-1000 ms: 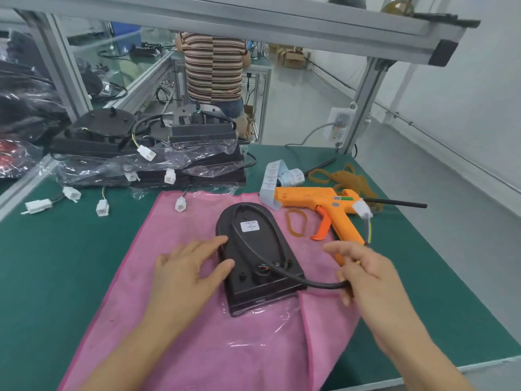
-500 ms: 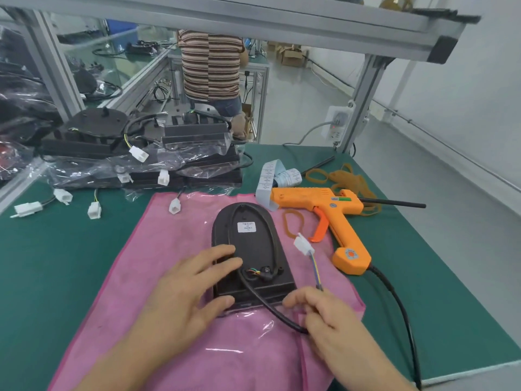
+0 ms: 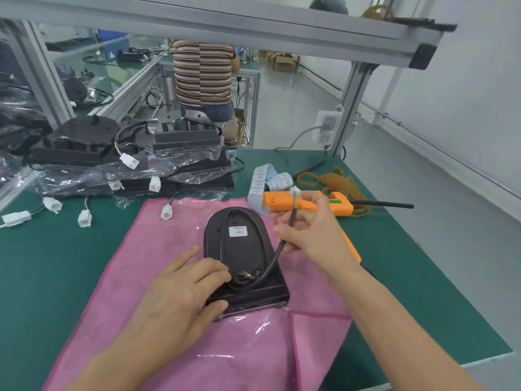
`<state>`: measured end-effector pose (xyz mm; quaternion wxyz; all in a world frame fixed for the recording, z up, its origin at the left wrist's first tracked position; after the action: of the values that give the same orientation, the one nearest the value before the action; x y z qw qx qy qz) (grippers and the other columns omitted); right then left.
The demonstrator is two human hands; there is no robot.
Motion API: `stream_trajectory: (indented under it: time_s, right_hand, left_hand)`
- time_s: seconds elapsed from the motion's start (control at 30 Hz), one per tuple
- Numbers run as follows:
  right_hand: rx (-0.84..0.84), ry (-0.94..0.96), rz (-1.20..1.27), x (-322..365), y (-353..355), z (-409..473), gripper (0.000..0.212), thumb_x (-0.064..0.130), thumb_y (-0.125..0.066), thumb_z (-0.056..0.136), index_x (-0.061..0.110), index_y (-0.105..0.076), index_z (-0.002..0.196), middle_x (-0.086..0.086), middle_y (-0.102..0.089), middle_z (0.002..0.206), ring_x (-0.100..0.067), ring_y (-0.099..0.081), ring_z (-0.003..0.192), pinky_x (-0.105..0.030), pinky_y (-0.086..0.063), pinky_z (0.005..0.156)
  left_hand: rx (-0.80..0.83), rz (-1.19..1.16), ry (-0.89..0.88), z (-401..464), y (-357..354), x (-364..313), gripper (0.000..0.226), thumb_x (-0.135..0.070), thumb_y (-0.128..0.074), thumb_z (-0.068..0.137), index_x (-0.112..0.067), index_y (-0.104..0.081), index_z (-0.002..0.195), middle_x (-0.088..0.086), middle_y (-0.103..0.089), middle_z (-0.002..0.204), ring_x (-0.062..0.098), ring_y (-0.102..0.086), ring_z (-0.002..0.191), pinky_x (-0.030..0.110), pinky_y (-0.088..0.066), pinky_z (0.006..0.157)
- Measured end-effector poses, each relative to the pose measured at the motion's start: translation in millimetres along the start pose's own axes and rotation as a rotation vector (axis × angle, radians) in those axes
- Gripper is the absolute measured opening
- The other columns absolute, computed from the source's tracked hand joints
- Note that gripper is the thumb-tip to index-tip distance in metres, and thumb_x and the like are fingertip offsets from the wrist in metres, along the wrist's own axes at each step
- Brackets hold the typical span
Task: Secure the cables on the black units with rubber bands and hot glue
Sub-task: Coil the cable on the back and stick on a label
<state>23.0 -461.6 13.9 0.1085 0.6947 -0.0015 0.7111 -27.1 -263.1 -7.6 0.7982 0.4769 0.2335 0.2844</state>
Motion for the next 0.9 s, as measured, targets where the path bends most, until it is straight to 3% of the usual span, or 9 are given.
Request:
stream_trajectory:
  time_s: [0.07,0.13,0.27,0.37,0.5,0.63,0.77,0.83,0.9]
  right_hand:
    - [0.030,-0.023,-0.035,-8.0,-11.5,9.9,0.058,-0.007,-0.072,0.078,0.017,-0.038,0.118,-0.007,-0.065,0.088,-0.012,-0.064,0.060,-0.026,-0.055,0.052]
    - [0.050,-0.006,-0.090,-13.5,-19.6,14.2,0.049,-0.007,-0.072,0.078,0.017,-0.044,0.109,-0.002,-0.066,0.083,-0.006,-0.062,0.059,-0.022,-0.054,0.052]
    - [0.038,0.079,-0.265,-16.6,-23.0,12.6,0.035,-0.001,-0.073,0.077,0.020,-0.052,0.096,0.007,-0.067,0.083,-0.010,-0.061,0.071,-0.023,-0.051,0.071]
    - [0.040,0.135,-0.342,-18.2,-22.4,6.6,0.031,0.004,-0.072,0.080,0.016,-0.058,0.105,0.002,-0.069,0.095,-0.011,-0.063,0.082,-0.013,-0.047,0.076]
    - [0.055,0.233,-0.470,-15.4,-28.7,6.5,0.027,0.010,-0.070,0.084,0.014,-0.070,0.111,0.000,-0.058,0.096,-0.012,-0.053,0.082,-0.009,-0.038,0.077]
    - [0.022,0.223,-0.483,-18.0,-30.2,8.9,0.022,0.013,-0.069,0.086,0.011,-0.070,0.109,0.001,-0.053,0.087,-0.012,-0.048,0.077,-0.018,-0.040,0.076]
    - [0.035,0.245,-0.565,-23.1,-31.4,4.7,0.024,0.020,-0.058,0.095,0.013,-0.069,0.115,-0.004,-0.057,0.091,-0.017,-0.052,0.088,-0.029,-0.041,0.082]
    - [0.040,0.276,-0.626,-23.8,-35.5,2.7,0.022,0.020,-0.054,0.097,0.015,-0.070,0.113,-0.002,-0.054,0.089,-0.014,-0.049,0.086,-0.029,-0.038,0.077]
    - [0.036,0.282,-0.638,-24.6,-36.7,0.3,0.026,0.018,-0.053,0.098,0.020,-0.067,0.119,-0.003,-0.059,0.099,-0.015,-0.053,0.094,-0.028,-0.041,0.084]
  left_hand:
    - [0.005,0.011,-0.012,2.1,3.6,-1.5,0.031,-0.031,-0.069,0.073,-0.019,-0.067,0.101,-0.008,-0.069,0.095,0.012,-0.070,0.085,0.038,-0.033,0.104]
    - [0.049,0.039,-0.011,5.7,4.1,-1.2,0.053,-0.031,-0.081,0.063,-0.024,-0.058,0.110,-0.010,-0.067,0.091,0.013,-0.069,0.085,0.040,-0.031,0.103]
    - [0.047,0.147,-0.115,22.0,2.0,-29.9,0.046,-0.047,-0.050,0.080,-0.025,-0.071,0.114,-0.003,-0.069,0.113,0.024,-0.058,0.117,0.047,-0.031,0.102]
    - [0.055,0.134,-0.181,23.1,-15.2,-48.5,0.043,-0.042,-0.041,0.090,-0.023,-0.077,0.102,-0.005,-0.068,0.121,0.020,-0.065,0.113,0.045,-0.032,0.102]
    - [-0.025,0.183,-0.153,13.8,-22.3,-50.2,0.064,-0.030,-0.013,0.104,-0.027,-0.077,0.103,-0.009,-0.068,0.119,0.018,-0.068,0.107,0.049,-0.027,0.103]
    - [-0.061,0.155,-0.094,18.1,-14.5,-55.9,0.063,-0.021,-0.013,0.101,-0.025,-0.076,0.105,-0.013,-0.071,0.112,0.016,-0.068,0.105,0.053,-0.027,0.101]
    - [-0.047,-0.163,-0.025,33.4,2.9,-43.3,0.036,-0.031,-0.044,0.088,-0.023,-0.074,0.106,-0.016,-0.072,0.099,0.004,-0.066,0.097,0.039,-0.033,0.101]
    - [-0.023,-0.331,0.101,43.9,3.3,-23.8,0.039,-0.034,-0.043,0.087,-0.023,-0.068,0.116,-0.016,-0.068,0.110,0.002,-0.058,0.108,0.031,-0.029,0.108]
    - [0.012,-0.235,0.164,52.3,-3.1,-16.6,0.047,-0.037,-0.036,0.090,-0.021,-0.066,0.122,-0.012,-0.064,0.124,0.007,-0.057,0.118,0.037,-0.031,0.113]
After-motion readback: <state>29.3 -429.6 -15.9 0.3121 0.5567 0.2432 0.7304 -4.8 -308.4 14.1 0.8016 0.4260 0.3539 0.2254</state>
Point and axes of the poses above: each hand's wrist, its own z-axis towards the middle knuckle, its own y-axis out of the back of the hand, x = y × z, the point moved 7 cm from there along z, towards the middle knuckle
